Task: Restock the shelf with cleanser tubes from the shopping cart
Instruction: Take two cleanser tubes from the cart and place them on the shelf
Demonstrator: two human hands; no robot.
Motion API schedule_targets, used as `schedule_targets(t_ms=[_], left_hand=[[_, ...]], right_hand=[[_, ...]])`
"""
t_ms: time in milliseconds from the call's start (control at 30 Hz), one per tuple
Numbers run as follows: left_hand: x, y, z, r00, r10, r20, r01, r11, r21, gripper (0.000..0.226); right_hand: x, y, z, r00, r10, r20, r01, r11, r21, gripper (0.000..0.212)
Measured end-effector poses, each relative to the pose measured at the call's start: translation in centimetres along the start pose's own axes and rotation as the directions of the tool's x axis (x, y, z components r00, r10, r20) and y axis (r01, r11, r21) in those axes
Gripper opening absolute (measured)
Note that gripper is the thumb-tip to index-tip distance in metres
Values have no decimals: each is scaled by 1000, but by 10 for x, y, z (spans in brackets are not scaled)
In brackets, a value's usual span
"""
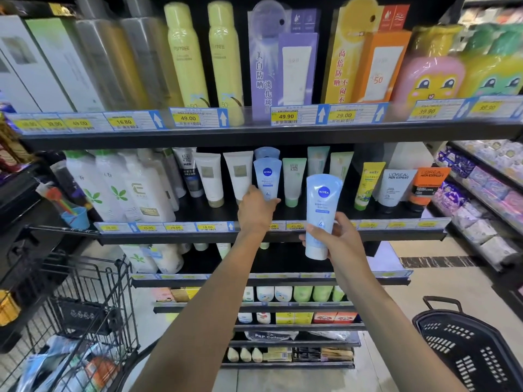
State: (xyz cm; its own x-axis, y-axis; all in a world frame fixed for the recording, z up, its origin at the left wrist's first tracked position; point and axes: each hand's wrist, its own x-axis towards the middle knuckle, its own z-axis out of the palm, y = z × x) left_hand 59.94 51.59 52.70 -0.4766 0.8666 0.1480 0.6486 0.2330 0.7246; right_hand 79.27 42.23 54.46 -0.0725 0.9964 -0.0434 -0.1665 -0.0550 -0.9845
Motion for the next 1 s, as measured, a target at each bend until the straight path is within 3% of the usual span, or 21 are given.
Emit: schedule_targets(t_ms=[133, 233, 433, 767, 1000], left_hand=[[-5, -18, -21, 994, 100, 50, -108, 974, 197, 55], [-9, -42, -44, 969, 187, 164, -230, 925, 303, 64], [-3, -87, -82, 876, 294, 383, -460, 749, 477, 57], [0, -103, -88, 836, 378, 398, -536, 716, 447, 45], [3, -108, -88, 825, 403, 396, -555, 708, 436, 42]], right_hand=[[9, -11, 24, 998, -64, -11, 63, 996, -70, 36], [20, -16, 44, 995, -95, 0, 94, 988, -126, 39], [58, -4, 80, 986, -162, -29, 141, 924, -355, 45], [79, 11, 98, 960, -236, -147, 134, 856, -499, 43], [82, 23, 102, 967, -219, -131, 103, 803, -588, 48]])
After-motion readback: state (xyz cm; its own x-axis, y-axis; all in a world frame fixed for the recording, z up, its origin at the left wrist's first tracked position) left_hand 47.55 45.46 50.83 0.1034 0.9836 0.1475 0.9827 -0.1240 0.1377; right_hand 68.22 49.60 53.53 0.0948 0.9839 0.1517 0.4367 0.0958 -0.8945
